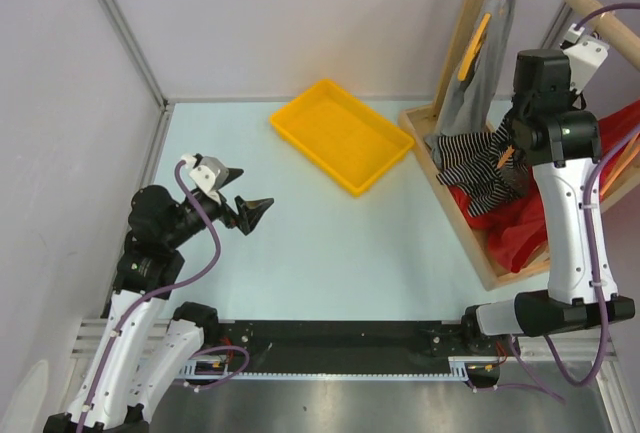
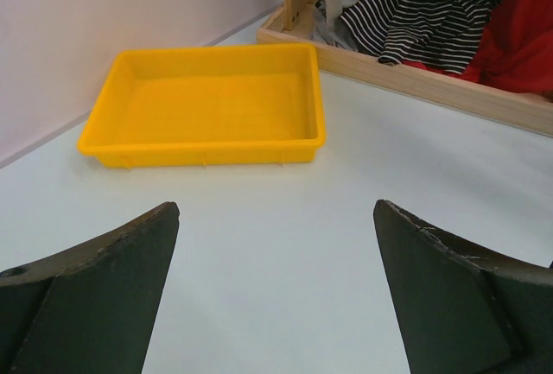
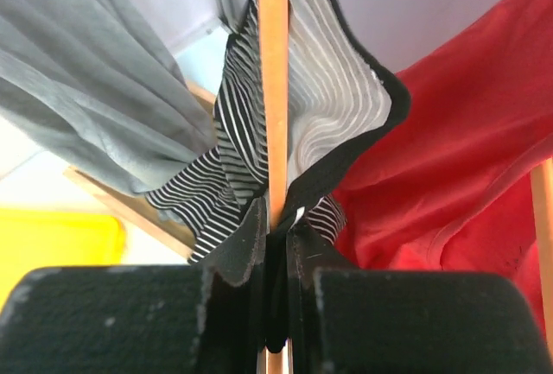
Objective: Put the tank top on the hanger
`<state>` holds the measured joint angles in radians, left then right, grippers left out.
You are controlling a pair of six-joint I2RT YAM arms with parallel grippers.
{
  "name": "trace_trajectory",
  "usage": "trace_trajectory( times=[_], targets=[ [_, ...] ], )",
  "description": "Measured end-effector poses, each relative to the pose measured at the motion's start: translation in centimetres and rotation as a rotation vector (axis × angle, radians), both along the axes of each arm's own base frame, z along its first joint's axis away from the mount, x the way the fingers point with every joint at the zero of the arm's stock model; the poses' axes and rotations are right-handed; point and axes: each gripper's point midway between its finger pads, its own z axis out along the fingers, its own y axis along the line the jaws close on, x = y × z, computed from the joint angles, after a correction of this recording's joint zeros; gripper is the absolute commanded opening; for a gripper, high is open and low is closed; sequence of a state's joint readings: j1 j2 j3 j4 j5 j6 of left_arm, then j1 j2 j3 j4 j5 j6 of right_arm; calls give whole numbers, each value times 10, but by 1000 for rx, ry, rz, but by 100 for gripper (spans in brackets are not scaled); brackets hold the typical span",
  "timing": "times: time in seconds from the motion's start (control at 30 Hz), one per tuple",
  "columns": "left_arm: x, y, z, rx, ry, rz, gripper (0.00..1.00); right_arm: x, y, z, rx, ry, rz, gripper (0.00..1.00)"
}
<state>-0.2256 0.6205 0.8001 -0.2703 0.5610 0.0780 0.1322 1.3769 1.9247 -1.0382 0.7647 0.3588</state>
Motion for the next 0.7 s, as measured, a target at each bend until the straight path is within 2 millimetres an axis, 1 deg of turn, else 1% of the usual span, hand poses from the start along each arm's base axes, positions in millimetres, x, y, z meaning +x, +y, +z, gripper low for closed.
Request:
trace_trajectory(
  times=[0.07, 0.1, 0.17, 0.3, 0.33, 0.37, 0.4, 0.47, 0.5, 0.57, 0.6, 0.63, 0.7],
  targets=[
    [0, 0, 0, 0, 1, 0, 100, 3, -2, -11, 5, 19, -7, 0],
    [0, 0, 0, 0, 1, 0, 99, 5, -2, -12, 7, 12, -8, 0],
    [0, 0, 0, 0, 1, 0, 100, 7, 0, -13, 15, -8, -2, 0],
    [0, 0, 0, 0, 1, 1, 99, 2, 1, -13, 28, -30, 9, 0],
    [0, 0, 0, 0, 0, 2, 99, 1, 1, -13, 31, -33, 13, 1],
    [0, 0, 0, 0, 0, 2, 99, 1, 2, -13, 35, -35, 17, 5],
    [0, 0, 0, 0, 0, 2, 99, 1, 3, -12, 40, -38, 23, 19],
    [1, 1, 0, 1, 0, 5, 99, 2, 6, -11, 52, -48, 38, 42],
    [1, 1, 0, 1, 0, 8, 99, 3, 8, -11, 62, -54, 48, 61],
    [1, 1, 0, 1, 0, 9, 99, 3, 11, -8, 71, -67, 72, 78],
    [1, 1, 0, 1, 0, 10, 99, 2, 13, -7, 80, -77, 83, 92],
    [1, 1, 0, 0, 0, 10, 100, 0, 14, -6, 85, -86, 94, 98],
    [1, 2, 0, 0, -1, 12, 99, -5, 17, -2, 90, -105, 115, 100]
  ],
)
